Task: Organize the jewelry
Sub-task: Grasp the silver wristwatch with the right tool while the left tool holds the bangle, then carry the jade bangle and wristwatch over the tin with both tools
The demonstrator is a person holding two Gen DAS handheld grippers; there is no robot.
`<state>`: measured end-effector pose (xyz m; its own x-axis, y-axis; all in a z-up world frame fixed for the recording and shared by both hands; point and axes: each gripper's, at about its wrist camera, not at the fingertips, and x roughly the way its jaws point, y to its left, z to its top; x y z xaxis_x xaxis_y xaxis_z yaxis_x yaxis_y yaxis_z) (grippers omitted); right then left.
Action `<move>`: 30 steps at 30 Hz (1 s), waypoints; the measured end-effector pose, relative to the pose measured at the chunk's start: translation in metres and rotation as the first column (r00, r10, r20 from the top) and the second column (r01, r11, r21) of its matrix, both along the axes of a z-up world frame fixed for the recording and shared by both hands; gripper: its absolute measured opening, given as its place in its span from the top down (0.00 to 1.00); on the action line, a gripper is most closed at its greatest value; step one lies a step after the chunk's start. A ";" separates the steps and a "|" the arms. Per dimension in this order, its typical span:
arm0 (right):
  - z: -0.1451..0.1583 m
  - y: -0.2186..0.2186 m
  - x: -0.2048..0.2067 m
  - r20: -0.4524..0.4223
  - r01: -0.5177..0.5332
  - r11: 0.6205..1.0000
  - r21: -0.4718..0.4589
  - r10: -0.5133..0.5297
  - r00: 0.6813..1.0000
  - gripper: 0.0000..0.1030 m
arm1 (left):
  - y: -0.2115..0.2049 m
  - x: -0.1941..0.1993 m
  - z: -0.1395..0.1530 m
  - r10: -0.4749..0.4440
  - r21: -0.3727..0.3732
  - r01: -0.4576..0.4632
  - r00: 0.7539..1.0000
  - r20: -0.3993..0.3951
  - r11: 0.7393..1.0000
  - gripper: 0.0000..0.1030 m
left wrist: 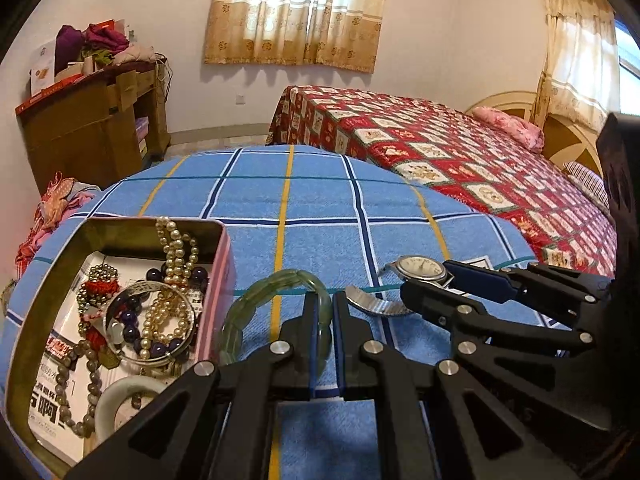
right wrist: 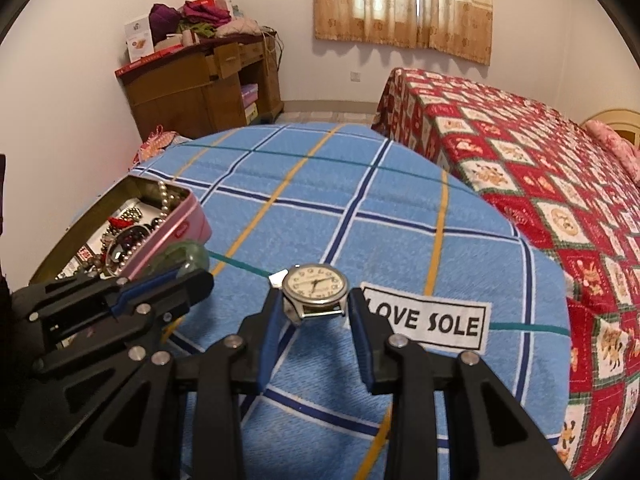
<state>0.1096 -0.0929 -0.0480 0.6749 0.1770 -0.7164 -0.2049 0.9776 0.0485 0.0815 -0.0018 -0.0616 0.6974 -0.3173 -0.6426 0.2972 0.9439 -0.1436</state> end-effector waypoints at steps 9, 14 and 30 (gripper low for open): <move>0.019 0.009 -0.009 0.053 -0.029 0.999 0.019 0.028 0.998 0.65 | 0.016 -0.018 0.028 0.039 -0.017 -0.038 0.999 0.034 0.999 0.94; 0.029 0.021 -0.015 0.074 -0.067 0.997 0.031 0.064 0.995 0.65 | 0.027 -0.025 0.036 0.077 -0.012 -0.076 0.996 0.036 0.997 0.94; 0.045 0.056 -0.015 0.121 -0.159 0.987 0.023 0.155 0.980 0.65 | 0.070 -0.028 0.047 0.178 -0.020 -0.177 0.983 0.046 0.984 0.94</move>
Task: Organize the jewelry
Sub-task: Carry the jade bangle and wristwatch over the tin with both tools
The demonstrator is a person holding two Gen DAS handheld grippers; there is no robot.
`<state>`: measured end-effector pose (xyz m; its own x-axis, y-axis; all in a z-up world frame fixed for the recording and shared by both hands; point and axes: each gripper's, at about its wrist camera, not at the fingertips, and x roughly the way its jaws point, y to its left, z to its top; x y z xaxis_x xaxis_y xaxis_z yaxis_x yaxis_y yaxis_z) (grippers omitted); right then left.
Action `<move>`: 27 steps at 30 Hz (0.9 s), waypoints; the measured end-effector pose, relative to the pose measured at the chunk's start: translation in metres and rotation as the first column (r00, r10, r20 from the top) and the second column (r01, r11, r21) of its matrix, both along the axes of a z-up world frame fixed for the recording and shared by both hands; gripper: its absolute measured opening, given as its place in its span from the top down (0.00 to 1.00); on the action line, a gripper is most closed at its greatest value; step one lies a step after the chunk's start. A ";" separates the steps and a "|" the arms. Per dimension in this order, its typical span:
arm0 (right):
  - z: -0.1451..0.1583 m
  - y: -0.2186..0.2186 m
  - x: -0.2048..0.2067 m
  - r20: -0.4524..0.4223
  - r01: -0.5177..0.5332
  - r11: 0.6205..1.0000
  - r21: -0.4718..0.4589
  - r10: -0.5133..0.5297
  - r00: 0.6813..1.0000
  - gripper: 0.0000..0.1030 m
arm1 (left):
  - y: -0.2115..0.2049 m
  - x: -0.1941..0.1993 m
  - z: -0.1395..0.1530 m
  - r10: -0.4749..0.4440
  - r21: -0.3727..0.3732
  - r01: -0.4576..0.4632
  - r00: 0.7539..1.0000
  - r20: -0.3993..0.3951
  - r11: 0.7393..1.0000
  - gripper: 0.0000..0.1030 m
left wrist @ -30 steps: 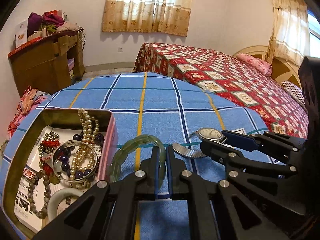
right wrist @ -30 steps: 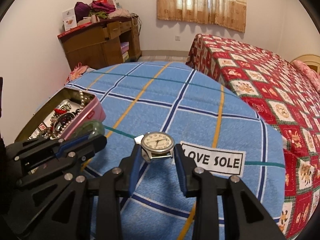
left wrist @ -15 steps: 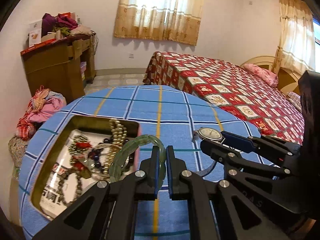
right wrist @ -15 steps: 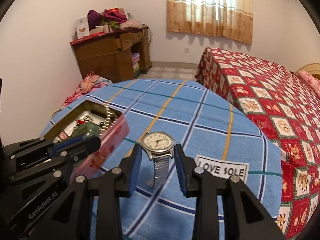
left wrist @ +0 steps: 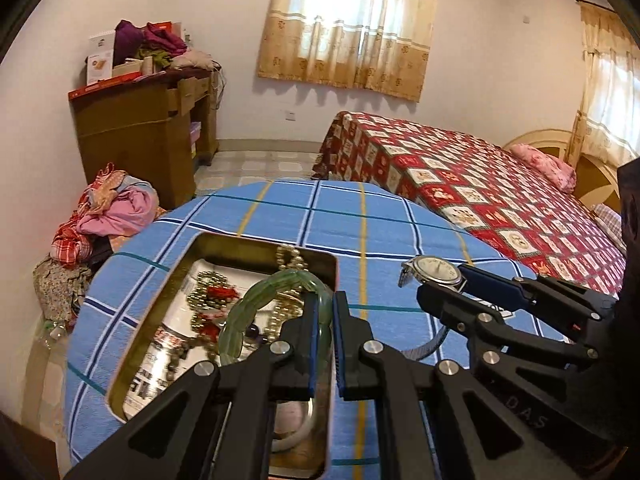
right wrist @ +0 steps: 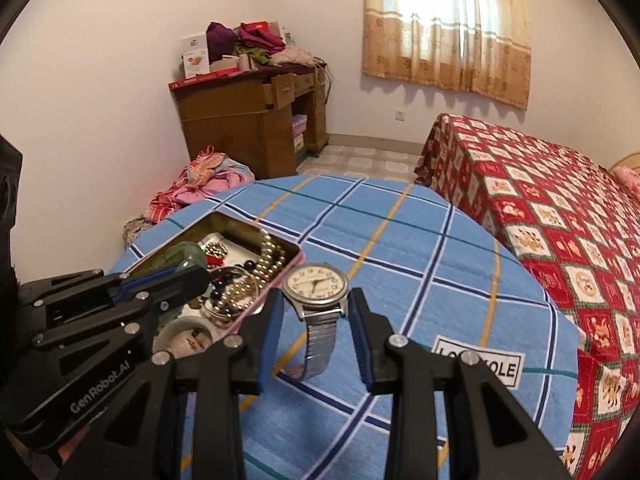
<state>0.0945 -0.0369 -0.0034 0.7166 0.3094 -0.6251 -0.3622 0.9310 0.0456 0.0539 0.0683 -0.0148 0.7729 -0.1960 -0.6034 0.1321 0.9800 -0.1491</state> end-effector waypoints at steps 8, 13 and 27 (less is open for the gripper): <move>0.009 0.023 0.001 0.028 -0.049 0.999 -0.005 0.049 0.998 0.65 | 0.020 0.001 0.001 0.039 0.004 -0.039 0.999 -0.005 0.999 0.94; 0.010 0.035 0.003 0.035 -0.074 0.997 -0.011 0.075 0.997 0.65 | 0.028 0.002 0.002 0.060 0.006 -0.060 0.998 -0.001 0.998 0.94; -0.001 0.064 0.010 0.048 -0.143 0.990 0.001 0.143 0.989 0.65 | 0.057 0.012 -0.010 0.145 0.006 -0.145 0.989 -0.022 0.989 0.94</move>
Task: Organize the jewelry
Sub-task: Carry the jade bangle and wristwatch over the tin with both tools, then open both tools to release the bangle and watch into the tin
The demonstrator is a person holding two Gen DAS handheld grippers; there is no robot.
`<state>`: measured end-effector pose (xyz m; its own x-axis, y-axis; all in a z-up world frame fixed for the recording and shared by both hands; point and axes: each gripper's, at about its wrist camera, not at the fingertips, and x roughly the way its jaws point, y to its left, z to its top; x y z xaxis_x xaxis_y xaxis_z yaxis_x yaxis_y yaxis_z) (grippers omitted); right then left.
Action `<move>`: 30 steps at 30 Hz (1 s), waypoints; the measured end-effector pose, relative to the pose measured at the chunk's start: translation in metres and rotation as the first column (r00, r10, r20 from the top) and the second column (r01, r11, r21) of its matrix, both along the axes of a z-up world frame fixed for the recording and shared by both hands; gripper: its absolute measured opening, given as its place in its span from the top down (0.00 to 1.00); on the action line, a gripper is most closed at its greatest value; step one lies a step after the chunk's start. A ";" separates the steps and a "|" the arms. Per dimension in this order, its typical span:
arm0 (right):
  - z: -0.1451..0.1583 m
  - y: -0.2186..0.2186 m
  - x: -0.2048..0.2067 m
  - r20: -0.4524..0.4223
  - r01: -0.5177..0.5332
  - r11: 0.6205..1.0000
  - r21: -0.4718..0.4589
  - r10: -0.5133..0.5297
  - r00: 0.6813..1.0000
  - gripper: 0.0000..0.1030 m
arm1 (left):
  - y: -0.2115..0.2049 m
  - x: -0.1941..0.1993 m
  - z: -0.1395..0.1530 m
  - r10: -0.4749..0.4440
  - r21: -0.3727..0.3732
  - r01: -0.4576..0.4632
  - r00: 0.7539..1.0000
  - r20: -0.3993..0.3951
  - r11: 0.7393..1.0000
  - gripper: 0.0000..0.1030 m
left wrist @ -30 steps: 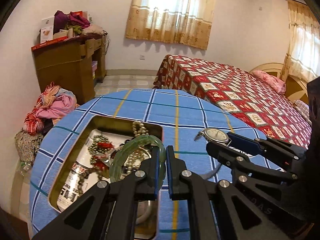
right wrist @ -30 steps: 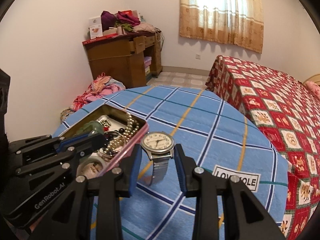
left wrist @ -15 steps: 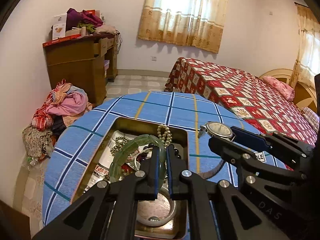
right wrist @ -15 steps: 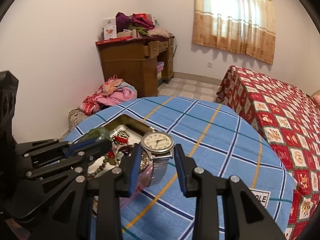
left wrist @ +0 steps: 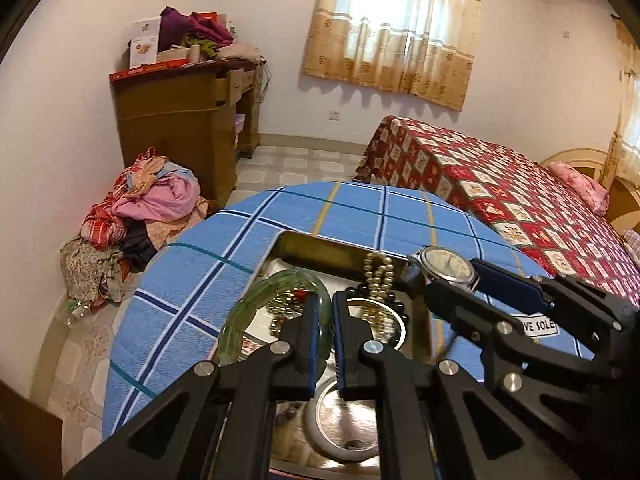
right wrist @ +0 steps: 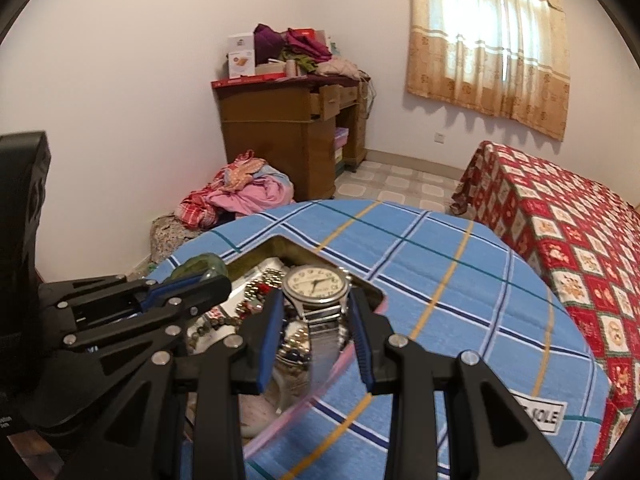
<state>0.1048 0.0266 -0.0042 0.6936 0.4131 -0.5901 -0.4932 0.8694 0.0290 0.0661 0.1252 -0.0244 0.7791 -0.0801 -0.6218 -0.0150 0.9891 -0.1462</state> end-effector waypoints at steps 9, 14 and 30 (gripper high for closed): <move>-0.024 0.016 0.012 -0.061 -0.019 0.999 -0.046 0.017 0.998 0.65 | 0.011 0.014 -0.022 0.011 -0.009 -0.011 0.997 -0.071 1.000 0.94; -0.040 0.012 0.015 -0.082 0.004 0.997 -0.076 -0.010 0.997 0.62 | 0.007 0.018 -0.033 0.018 0.029 -0.015 0.993 -0.115 0.999 0.78; -0.017 -0.021 -0.002 -0.059 0.065 0.997 -0.040 -0.067 0.996 0.44 | 0.009 -0.006 -0.001 0.048 0.014 -0.047 0.999 -0.024 0.999 0.43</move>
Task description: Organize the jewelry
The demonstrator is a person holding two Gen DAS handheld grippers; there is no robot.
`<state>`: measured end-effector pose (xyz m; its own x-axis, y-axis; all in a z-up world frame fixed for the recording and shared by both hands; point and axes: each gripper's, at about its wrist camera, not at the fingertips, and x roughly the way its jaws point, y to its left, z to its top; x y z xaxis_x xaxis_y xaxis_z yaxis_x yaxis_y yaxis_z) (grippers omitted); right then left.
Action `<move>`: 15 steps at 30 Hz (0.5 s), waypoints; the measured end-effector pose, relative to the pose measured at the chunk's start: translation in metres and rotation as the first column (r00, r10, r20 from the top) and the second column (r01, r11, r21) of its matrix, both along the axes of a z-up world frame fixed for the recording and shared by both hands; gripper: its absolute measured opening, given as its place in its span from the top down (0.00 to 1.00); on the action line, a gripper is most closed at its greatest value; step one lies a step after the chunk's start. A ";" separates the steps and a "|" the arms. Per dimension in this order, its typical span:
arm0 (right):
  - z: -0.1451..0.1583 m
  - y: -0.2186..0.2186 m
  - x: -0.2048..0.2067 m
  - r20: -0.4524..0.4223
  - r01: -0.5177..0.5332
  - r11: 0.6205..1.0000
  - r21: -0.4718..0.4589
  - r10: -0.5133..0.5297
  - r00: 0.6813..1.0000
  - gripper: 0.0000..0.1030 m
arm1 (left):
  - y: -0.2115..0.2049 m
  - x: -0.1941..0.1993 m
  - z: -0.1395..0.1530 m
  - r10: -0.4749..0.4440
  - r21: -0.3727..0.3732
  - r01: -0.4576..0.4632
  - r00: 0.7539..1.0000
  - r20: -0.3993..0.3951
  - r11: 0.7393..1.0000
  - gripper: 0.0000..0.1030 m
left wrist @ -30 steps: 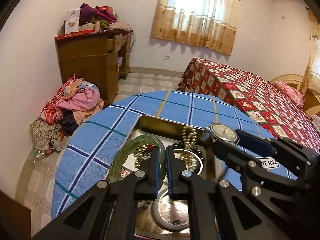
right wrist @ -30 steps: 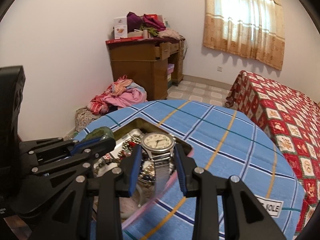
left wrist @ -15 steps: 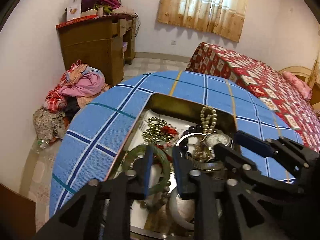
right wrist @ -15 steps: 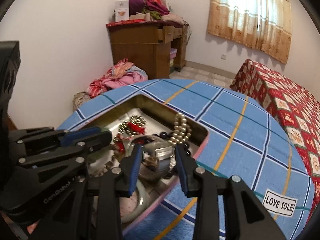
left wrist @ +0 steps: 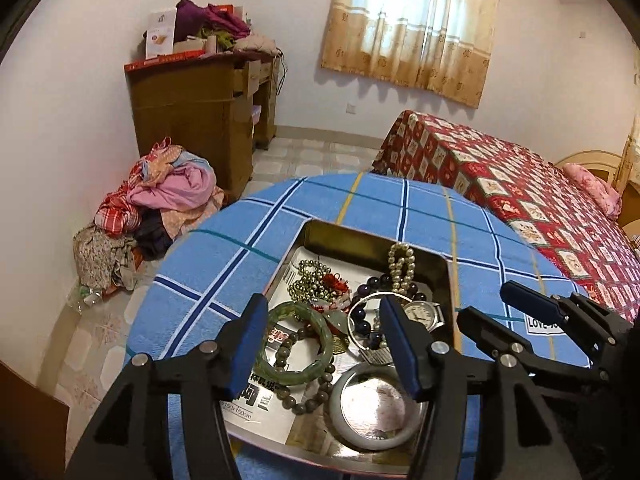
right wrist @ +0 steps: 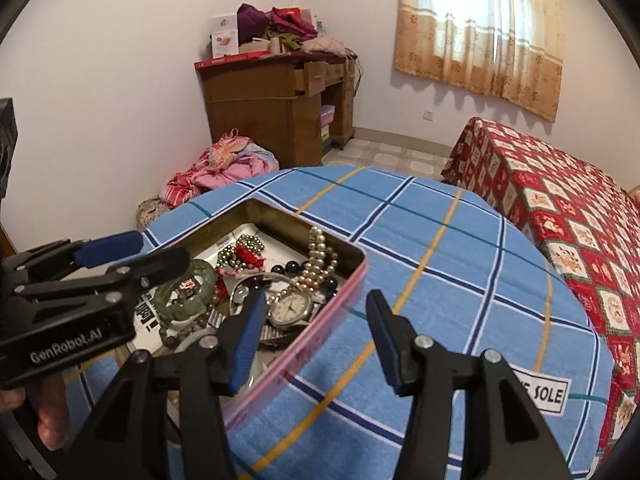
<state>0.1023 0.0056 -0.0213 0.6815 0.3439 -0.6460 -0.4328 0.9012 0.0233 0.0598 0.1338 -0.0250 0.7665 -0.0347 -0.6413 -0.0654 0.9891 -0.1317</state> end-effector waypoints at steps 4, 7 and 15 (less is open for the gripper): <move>0.004 -0.004 -0.003 0.007 0.005 1.000 0.016 -0.005 1.000 0.43 | 0.000 -0.004 0.003 0.006 0.002 -0.006 1.000 0.008 1.000 0.43; 0.005 -0.003 -0.004 0.008 0.000 1.000 0.013 0.000 1.000 0.43 | -0.001 -0.005 0.003 0.011 0.003 -0.011 1.000 0.005 1.000 0.43; 0.006 -0.005 -0.008 0.009 -0.001 1.000 0.023 0.000 1.000 0.43 | -0.001 -0.010 0.006 0.014 0.004 -0.014 1.000 0.013 1.000 0.43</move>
